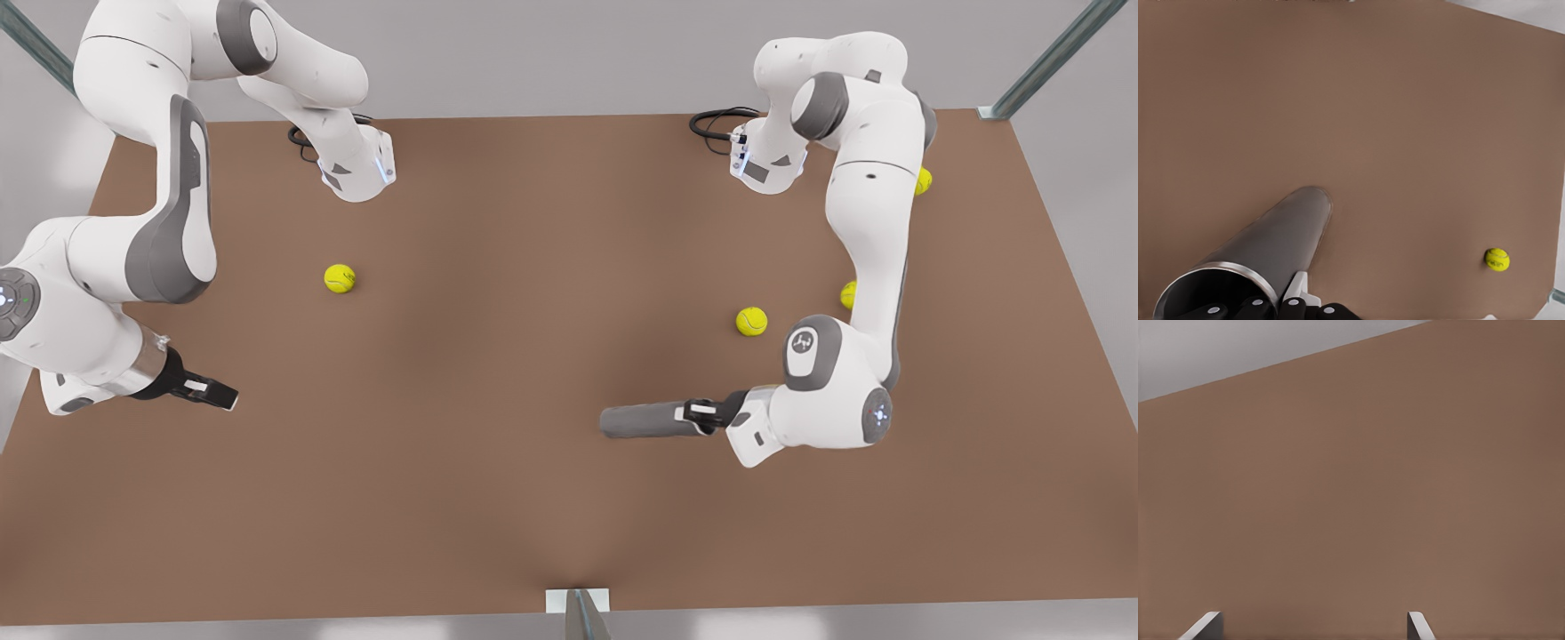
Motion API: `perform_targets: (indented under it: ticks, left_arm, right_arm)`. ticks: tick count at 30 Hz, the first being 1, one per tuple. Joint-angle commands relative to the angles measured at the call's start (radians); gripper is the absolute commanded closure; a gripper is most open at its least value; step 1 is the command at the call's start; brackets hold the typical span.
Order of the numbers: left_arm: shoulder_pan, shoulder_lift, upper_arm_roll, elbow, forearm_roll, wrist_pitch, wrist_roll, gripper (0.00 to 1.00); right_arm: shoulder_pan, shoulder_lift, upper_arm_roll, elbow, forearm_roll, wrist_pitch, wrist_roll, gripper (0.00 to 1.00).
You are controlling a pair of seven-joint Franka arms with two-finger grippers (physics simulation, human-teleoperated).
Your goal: Put the tennis tube upright
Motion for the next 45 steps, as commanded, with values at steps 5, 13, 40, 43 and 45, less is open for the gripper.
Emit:
perform_targets:
  ticks: [5,13,40,43,45]
  left_arm:
    - [0.0,-0.019,0.014,0.0,0.029,-0.002,0.001,0.79]
    - [-0.003,-0.071,0.043,0.0,0.167,-0.045,-0.001,0.79]
    - [-0.005,-0.108,0.094,-0.003,0.468,-0.137,-0.052,0.79]
    - [-0.005,-0.106,0.103,-0.003,0.468,-0.137,-0.05,0.79]
    - [-0.005,-0.101,0.103,-0.003,0.468,-0.137,-0.052,0.79]
  right_arm:
    - [0.0,0.0,0.0,0.0,0.0,0.0,0.0,0.0]
    - [-0.002,0.0,0.0,0.0,0.0,0.0,0.0,0.0]
    - [0.0,0.0,0.0,0.0,0.0,0.0,0.0,0.0]
    - [0.002,0.0,0.0,0.0,0.0,0.0,0.0,0.0]
    - [0.002,0.0,0.0,0.0,0.0,0.0,0.0,0.0]
